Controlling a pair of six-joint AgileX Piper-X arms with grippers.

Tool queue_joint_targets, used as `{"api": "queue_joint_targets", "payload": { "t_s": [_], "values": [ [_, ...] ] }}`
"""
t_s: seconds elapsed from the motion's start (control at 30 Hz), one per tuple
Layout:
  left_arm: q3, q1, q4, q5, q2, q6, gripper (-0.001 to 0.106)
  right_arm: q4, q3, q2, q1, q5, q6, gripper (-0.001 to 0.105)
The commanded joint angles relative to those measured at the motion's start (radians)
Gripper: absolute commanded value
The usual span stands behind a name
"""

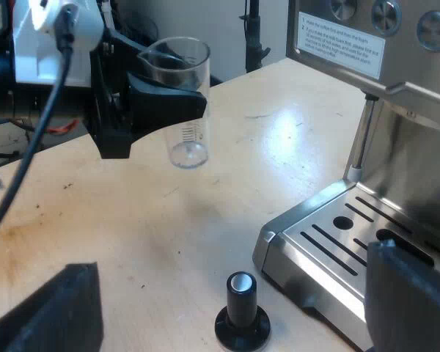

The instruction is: Pour the beans into the coffee machine

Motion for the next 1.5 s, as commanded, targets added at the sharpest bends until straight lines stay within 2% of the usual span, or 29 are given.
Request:
{"api": "queue_joint_targets", "payload": {
  "t_s": [0.03, 0.27, 0.5, 0.73, 1.03, 1.2, 1.5],
  "values": [
    [-0.001, 0.000, -0.027, -0.061, -0.008, -0.020, 0.000, -0.010, -0.009, -0.002, 0.003, -0.001, -0.010, 0.078],
    [-0.001, 0.000, -0.121, -0.066, 0.076, -0.083, 0.000, -0.010, -0.009, -0.002, 0.003, -0.001, -0.010, 0.078],
    [-0.001, 0.000, -0.214, -0.066, 0.167, -0.097, 0.000, -0.010, -0.009, -0.002, 0.003, 0.025, -0.010, 0.078],
    [-0.001, 0.000, -0.286, -0.066, 0.265, -0.097, 0.000, 0.010, -0.009, -0.002, 0.003, 0.136, -0.010, 0.078],
    [-0.001, 0.000, -0.386, -0.061, 0.373, -0.123, 0.000, -0.004, -0.009, 0.092, 0.003, 0.142, -0.008, 0.078],
    [-0.004, -0.018, -0.485, -0.055, 0.467, -0.145, 0.000, -0.029, -0.009, 0.151, 0.001, 0.157, 0.068, 0.078],
    [-0.011, -0.029, -0.572, -0.047, 0.584, -0.145, 0.000, -0.084, -0.009, 0.234, 0.001, 0.180, 0.073, 0.078]
  ]
}}
